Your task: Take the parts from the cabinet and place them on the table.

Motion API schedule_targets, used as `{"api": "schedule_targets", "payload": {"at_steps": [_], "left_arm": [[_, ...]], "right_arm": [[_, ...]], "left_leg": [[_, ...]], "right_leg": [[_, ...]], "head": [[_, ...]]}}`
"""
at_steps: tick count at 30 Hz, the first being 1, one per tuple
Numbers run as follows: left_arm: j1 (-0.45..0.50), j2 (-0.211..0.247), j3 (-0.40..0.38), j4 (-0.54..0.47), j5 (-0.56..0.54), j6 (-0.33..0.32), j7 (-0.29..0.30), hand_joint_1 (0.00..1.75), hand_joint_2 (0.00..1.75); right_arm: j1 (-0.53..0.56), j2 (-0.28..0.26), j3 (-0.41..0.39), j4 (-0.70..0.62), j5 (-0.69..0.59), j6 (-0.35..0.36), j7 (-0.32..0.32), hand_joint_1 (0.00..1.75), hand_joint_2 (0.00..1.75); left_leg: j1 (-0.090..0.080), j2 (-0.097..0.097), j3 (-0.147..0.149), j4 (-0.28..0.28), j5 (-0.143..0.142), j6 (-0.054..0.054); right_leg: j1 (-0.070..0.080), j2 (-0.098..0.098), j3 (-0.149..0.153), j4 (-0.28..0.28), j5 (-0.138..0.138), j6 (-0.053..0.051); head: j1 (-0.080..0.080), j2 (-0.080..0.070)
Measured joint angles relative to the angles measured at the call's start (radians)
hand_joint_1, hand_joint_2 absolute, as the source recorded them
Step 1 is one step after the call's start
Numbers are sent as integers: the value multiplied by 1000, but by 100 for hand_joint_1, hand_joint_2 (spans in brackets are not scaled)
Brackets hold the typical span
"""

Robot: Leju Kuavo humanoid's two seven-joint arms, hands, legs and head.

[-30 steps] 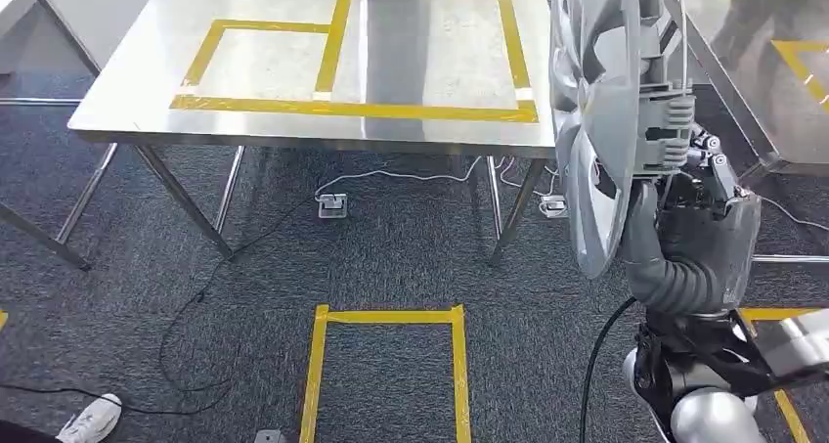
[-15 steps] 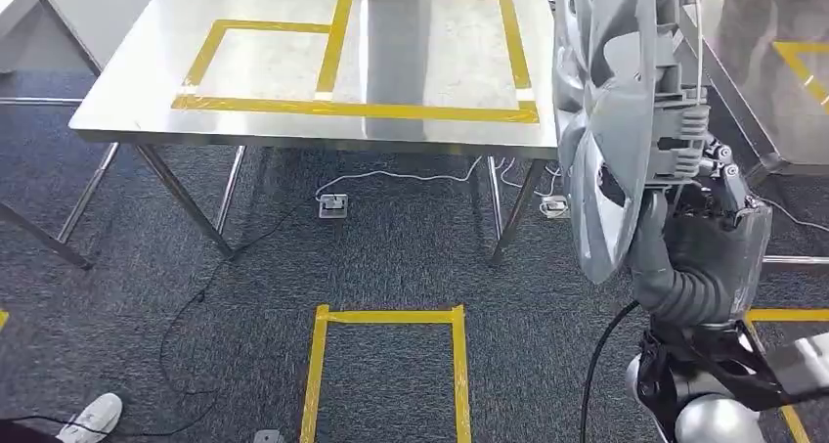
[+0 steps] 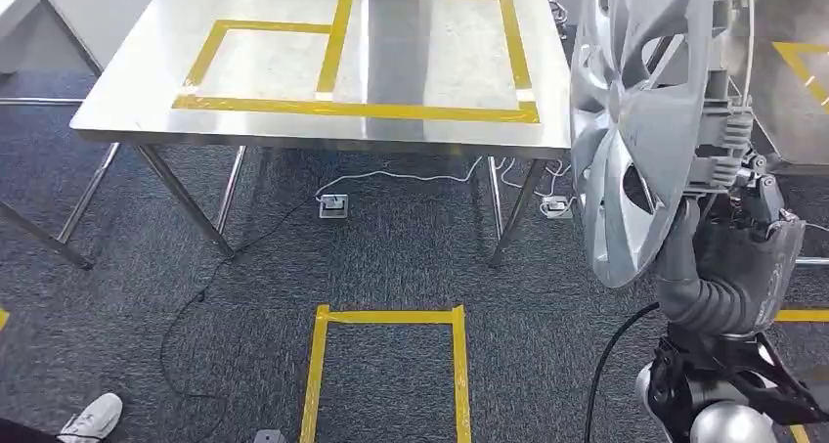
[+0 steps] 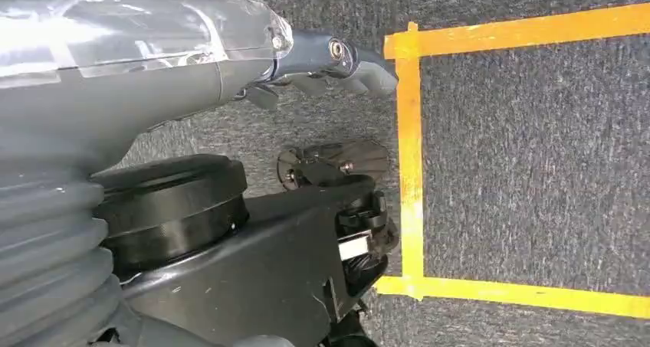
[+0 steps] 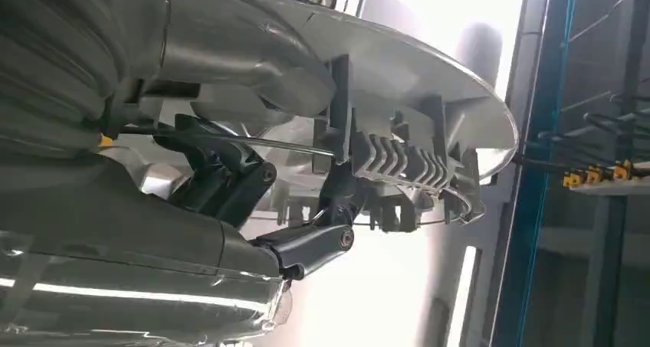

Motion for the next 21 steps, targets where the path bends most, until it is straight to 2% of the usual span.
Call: {"api": "schedule_targets", "payload": {"at_steps": [21], "left_arm": [[0, 23, 0, 0, 38, -12, 24, 0, 175]], "right_arm": [[-73, 32, 36, 35, 11, 0, -6, 175, 175]], "left_leg": [[0, 12, 1, 0, 0, 0]], "right_leg": [[0, 3, 1, 1, 0, 0]], "head": [[0, 0]]}}
